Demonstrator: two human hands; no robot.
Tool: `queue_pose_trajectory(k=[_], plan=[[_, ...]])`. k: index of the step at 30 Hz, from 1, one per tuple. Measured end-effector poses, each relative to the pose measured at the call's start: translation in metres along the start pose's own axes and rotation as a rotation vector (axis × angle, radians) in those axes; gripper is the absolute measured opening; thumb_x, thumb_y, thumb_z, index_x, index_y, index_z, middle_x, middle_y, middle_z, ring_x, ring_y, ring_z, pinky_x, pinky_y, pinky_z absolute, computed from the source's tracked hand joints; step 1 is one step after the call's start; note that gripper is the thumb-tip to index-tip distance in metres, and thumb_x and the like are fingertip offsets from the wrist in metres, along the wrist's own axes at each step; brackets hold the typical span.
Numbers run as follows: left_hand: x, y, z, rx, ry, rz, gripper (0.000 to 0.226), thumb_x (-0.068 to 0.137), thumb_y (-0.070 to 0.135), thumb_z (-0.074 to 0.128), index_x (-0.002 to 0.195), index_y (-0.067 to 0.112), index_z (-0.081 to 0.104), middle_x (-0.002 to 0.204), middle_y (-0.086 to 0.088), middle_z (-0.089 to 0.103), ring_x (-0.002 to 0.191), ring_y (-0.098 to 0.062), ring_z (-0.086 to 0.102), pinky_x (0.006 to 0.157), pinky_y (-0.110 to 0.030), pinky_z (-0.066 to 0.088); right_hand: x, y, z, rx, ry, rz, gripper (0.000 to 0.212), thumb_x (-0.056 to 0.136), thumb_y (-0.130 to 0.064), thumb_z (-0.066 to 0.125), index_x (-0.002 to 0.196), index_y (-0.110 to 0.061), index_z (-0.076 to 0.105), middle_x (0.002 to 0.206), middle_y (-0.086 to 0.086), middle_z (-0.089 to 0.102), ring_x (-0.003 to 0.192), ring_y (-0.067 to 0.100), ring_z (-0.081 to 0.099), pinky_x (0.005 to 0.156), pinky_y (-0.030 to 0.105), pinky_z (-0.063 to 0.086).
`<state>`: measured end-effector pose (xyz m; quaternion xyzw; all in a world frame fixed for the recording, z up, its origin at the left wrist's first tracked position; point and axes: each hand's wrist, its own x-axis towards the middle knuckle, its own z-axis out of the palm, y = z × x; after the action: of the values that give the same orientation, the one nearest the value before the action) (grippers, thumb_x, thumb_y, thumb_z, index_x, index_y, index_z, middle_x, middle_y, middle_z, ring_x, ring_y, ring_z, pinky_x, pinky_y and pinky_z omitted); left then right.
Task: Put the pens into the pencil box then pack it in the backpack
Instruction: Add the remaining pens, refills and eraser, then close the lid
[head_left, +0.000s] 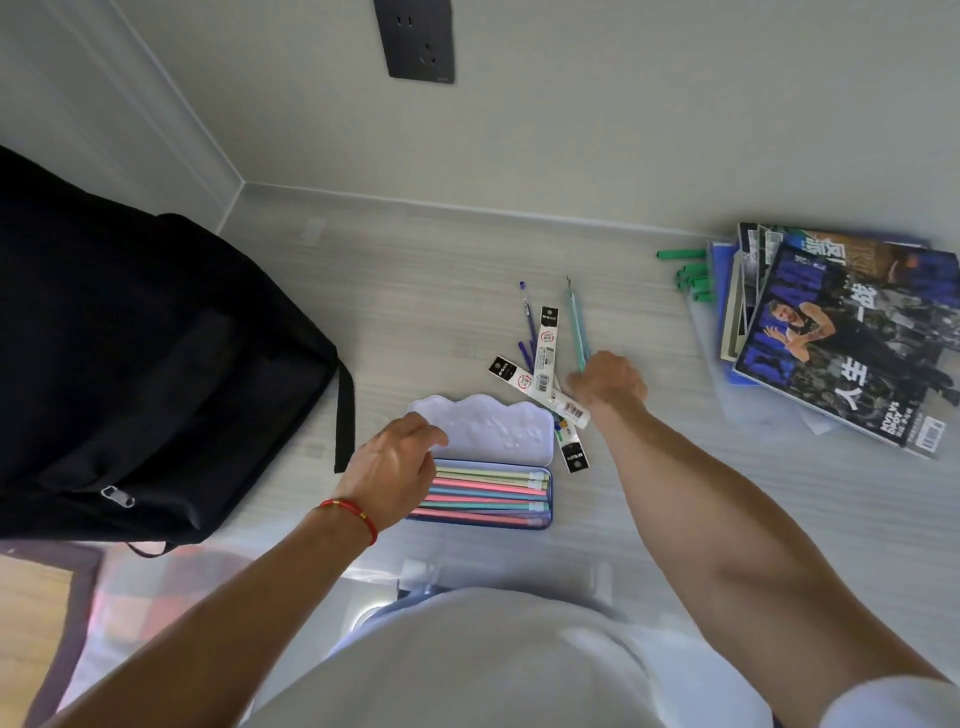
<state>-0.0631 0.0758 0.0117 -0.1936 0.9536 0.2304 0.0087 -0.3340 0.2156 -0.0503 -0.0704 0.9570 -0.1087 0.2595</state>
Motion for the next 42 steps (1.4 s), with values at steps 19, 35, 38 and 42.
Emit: queue_pose_trajectory(k=[19,35,38,42], plan=[[0.016,0.033,0.026,-0.146,-0.063,0.078,0.027,0.086,0.004,0.056,0.105,0.016,0.071,0.108,-0.005,0.068,0.098,-0.025,0.064,0.08,-0.038,0.056,-0.05,0.064,-0.005,0.658,-0.195,0.008,0.028,0.091,-0.021,0.052,0.085,0.001,0.068,0.064,0.009,0.075,0.049,0.024,0.064,0.053,0.03,0.054],[0.023,0.027,0.034,-0.564,0.005,-0.3,0.039,0.089,0.011,0.058,0.125,0.023,0.054,0.109,0.001,0.06,0.075,-0.02,0.068,0.064,-0.029,0.058,-0.139,0.12,0.013,1.055,-0.141,-0.275,0.025,0.104,-0.007,0.047,0.111,-0.01,0.072,0.066,0.012,0.05,0.05,0.021,0.04,0.045,0.029,0.032],[0.028,0.021,0.02,-1.131,-0.014,-0.558,0.026,0.097,0.028,0.053,0.121,0.02,0.053,0.114,-0.005,0.06,0.072,-0.027,0.065,0.061,-0.035,0.056,-0.147,0.113,0.018,0.963,-0.35,-0.369,0.026,0.104,-0.014,0.051,0.111,-0.02,0.075,0.062,0.006,0.051,0.054,0.021,0.04,0.048,0.028,0.034],[0.019,0.006,0.014,-1.117,-0.112,-0.513,0.034,0.099,0.043,0.046,0.116,0.019,0.063,0.113,-0.017,0.065,0.065,-0.023,0.055,0.054,-0.032,0.049,-0.154,0.089,0.023,0.958,-0.6,-0.418,0.028,0.1,-0.027,0.054,0.117,-0.015,0.073,0.067,0.005,0.051,0.057,0.015,0.038,0.052,0.026,0.032]])
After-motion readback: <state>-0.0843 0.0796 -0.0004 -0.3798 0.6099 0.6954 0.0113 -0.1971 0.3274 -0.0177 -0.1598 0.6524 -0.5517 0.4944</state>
